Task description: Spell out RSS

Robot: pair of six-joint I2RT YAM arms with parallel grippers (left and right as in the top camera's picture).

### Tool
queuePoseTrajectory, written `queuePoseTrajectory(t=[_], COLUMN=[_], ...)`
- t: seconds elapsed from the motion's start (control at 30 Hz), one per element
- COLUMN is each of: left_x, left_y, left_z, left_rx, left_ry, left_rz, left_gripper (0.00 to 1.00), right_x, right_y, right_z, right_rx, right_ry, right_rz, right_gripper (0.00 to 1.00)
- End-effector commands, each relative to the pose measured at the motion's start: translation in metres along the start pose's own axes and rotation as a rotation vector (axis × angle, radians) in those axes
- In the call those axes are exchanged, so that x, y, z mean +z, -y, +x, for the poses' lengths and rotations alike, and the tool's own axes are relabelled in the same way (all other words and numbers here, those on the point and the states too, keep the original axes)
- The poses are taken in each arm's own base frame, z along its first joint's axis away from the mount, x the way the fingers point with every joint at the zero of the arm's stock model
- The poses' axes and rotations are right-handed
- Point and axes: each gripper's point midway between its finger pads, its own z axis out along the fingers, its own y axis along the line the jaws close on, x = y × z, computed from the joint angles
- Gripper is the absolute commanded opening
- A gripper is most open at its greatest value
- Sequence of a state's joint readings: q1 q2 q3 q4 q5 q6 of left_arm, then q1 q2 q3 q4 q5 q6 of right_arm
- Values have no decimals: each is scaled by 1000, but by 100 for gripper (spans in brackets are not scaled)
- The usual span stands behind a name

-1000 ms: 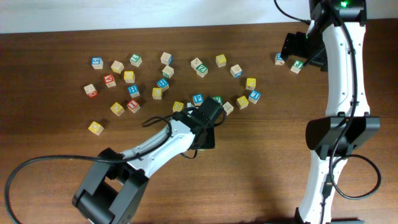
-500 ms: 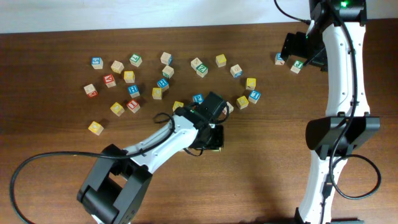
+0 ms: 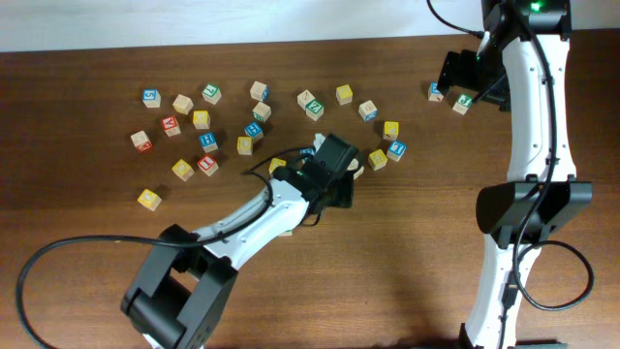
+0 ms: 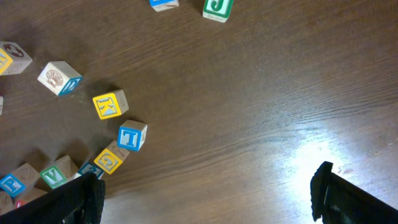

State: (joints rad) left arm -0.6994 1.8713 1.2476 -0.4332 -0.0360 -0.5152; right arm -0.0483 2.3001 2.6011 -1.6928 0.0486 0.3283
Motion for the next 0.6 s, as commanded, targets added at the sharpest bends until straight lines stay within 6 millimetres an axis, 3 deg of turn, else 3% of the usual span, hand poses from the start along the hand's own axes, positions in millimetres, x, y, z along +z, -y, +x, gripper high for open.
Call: queuePoseTrajectory(t=[0.0,0.07,0.2,0.3,0.33,0.37,0.57], left_x=[29,46,47,47,47,47,45], left_y=[-17,-19,-17,-3,-1,0,-1], left_z=[-3,-5,-6,19,23,27,27], left_rx=[17,15,14,36,44,51,52], left_ry=[32,52,56,-30,-39,-53,-54], left_rz=[-97,-107,-98,-62,-63,-68,-72], left_gripper=[15,20,21,34,45,49,42], right_x=[-5,-5,-5,-5,-5,-5,-5], right_y=[4,4,4,4,4,4,4], right_z=[-1,-1,-1,-1,-1,-1,-1], right_rx=[-2,-2,-2,-2,-2,-2,-1], right_ry=[12,12,12,12,12,12,12], right_rz=[6,6,6,6,6,6,6], right_gripper=[98,98,98,98,98,98,98])
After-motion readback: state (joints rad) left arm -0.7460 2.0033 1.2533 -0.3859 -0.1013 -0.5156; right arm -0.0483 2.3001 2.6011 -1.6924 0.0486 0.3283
